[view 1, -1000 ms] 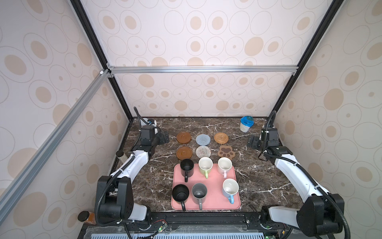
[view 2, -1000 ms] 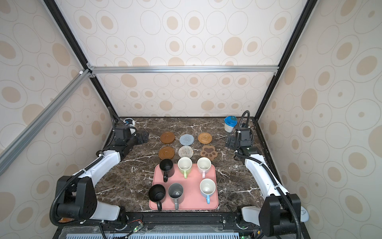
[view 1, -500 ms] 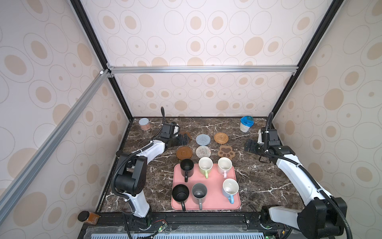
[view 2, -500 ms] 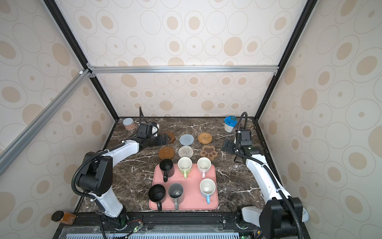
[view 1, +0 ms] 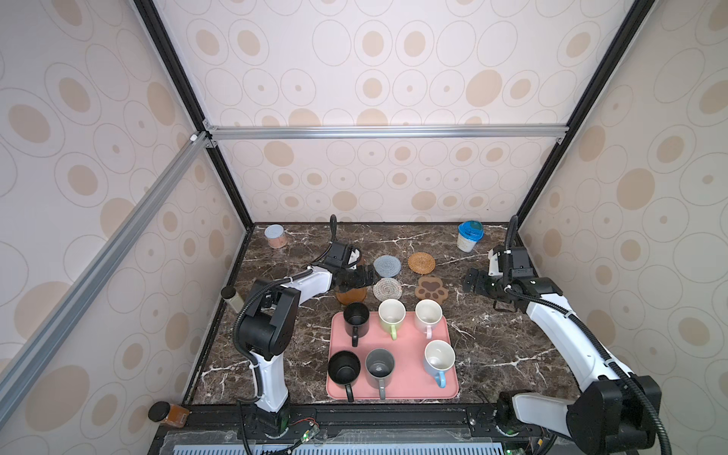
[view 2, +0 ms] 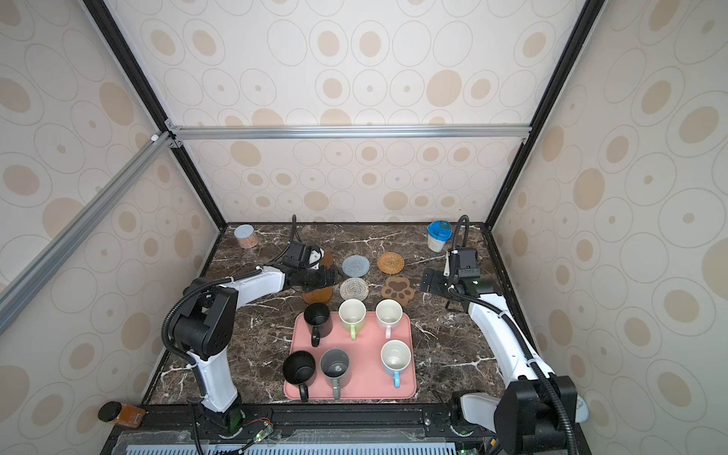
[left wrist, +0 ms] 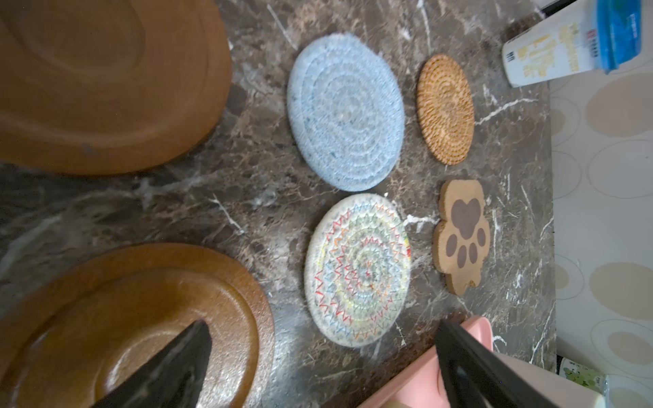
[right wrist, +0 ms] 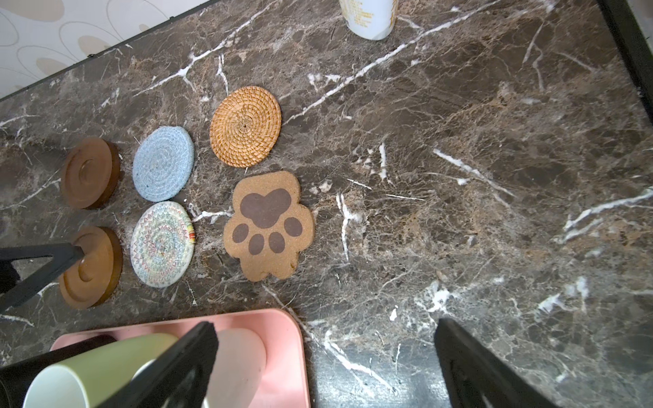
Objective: Place cups on coasters
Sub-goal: Move the coaster to the top-left of the table.
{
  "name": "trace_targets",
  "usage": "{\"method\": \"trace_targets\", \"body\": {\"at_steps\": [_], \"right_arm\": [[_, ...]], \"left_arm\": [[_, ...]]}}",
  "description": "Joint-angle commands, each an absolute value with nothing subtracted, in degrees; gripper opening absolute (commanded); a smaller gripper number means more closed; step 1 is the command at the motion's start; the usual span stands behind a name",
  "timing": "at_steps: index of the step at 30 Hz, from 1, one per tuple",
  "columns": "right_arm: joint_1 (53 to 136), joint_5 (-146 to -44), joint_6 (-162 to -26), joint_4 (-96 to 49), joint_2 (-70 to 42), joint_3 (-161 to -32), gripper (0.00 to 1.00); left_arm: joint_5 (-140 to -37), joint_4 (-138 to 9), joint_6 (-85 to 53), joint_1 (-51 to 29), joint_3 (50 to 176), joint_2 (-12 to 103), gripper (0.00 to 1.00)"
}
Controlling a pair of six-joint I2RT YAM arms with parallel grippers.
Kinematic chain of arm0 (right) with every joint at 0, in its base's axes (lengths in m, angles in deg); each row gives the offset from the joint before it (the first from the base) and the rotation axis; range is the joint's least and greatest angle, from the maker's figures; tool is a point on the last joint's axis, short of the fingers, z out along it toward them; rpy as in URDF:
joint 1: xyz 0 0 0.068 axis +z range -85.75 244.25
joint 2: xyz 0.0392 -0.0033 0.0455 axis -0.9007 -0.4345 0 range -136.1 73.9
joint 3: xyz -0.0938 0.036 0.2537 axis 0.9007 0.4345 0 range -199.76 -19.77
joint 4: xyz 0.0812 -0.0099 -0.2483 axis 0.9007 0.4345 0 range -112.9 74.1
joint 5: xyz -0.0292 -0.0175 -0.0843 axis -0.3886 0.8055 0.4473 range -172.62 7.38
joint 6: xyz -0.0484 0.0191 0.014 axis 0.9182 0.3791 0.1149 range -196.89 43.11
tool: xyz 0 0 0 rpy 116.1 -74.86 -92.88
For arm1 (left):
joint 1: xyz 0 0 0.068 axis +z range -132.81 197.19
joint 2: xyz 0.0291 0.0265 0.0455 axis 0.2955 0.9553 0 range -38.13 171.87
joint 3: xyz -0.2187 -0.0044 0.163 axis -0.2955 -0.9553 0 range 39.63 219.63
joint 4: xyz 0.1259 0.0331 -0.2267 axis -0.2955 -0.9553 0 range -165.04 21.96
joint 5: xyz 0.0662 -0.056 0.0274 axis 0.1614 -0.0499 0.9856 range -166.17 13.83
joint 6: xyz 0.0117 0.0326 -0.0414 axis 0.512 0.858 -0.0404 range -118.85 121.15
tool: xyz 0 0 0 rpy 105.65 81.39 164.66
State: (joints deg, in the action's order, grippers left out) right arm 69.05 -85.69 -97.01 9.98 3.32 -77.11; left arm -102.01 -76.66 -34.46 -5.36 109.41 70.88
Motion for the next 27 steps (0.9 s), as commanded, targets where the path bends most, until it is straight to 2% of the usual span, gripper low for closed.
{"method": "trace_targets", "body": {"at_steps": [1, 14, 27], "right_arm": [[69.1, -86.4, -97.3, 11.9, 3.5, -77.2, 1.00], [69.0, -86.1, -98.1, 12.7, 3.0, -77.2, 1.00], [69.1, -86.1, -99.8, 13.0, 2.4, -77.3, 1.00]], "left_arm": [[-101.3, -79.5, -36.0, -5.8, 109.5, 71.3, 1.00], [-92.4, -87.6, -30.3, -5.2, 109.1, 73.5, 1.00], [-84.1, -91.8, -24.0, 4.8, 109.5, 74.4, 1.00]]}}
